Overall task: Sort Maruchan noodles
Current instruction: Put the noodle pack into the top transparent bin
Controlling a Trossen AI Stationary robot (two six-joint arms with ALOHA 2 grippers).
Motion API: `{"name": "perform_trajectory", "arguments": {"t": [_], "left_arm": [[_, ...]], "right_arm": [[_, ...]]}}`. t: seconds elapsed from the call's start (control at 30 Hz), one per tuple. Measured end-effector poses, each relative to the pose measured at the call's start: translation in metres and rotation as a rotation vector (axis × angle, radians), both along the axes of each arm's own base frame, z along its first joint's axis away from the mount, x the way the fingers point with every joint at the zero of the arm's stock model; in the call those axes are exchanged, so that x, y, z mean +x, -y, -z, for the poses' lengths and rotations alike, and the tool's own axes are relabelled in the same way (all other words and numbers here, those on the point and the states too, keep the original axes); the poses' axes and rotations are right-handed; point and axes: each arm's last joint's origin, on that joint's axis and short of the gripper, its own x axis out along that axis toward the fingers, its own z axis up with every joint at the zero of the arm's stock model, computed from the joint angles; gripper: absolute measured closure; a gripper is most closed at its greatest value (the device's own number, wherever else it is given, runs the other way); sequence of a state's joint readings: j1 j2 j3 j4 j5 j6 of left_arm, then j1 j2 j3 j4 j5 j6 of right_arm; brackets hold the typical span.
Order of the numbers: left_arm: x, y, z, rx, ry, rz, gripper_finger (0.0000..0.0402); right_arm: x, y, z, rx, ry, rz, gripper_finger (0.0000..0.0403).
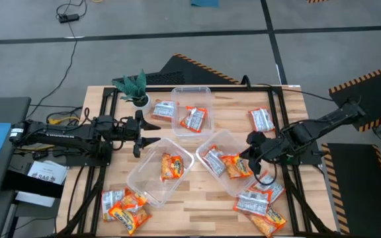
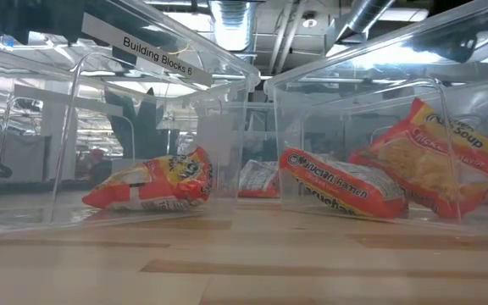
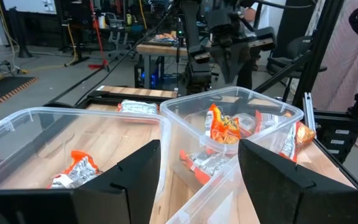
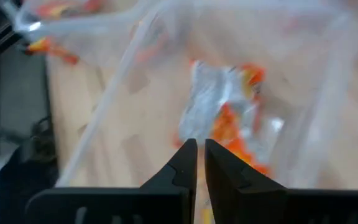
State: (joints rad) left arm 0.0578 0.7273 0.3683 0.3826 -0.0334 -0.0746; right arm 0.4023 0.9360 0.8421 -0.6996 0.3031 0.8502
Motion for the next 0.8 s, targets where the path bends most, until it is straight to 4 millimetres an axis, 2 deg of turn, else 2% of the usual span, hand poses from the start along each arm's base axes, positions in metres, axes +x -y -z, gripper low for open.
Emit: {"name": "perform_trajectory", "arguments": {"t": [0.1, 0.23, 0.47, 0.6, 0.8], "left_arm": [[0.0, 0.0, 0.0, 0.0, -0.001, 0.0, 0.0198], [0.0, 0.0, 0.0, 0.0, -0.001, 0.0, 0.0198], [0.0, 0.0, 0.002, -0.001, -0.018, 0.0, 0.0198], [0.0, 0.0, 0.003, -0.002, -0.033, 0.0, 0.0198], [0.0, 0.0, 0.003, -0.002, -0.034, 0.0, 0.0198]], "right_arm": [[0.001, 0.013, 0.0, -0.122, 0.009, 0.115, 0.0347], [0.0, 0.04, 0.003, -0.299, -0.035, 0.341, 0.0347], [-0.011, 0.09, 0.017, -0.336, -0.226, 0.665, 0.0333], [-0.015, 0.111, 0.04, -0.331, -0.296, 0.788, 0.0296], [-0.021, 0.135, 0.084, -0.28, -0.377, 0.961, 0.0203]]}}
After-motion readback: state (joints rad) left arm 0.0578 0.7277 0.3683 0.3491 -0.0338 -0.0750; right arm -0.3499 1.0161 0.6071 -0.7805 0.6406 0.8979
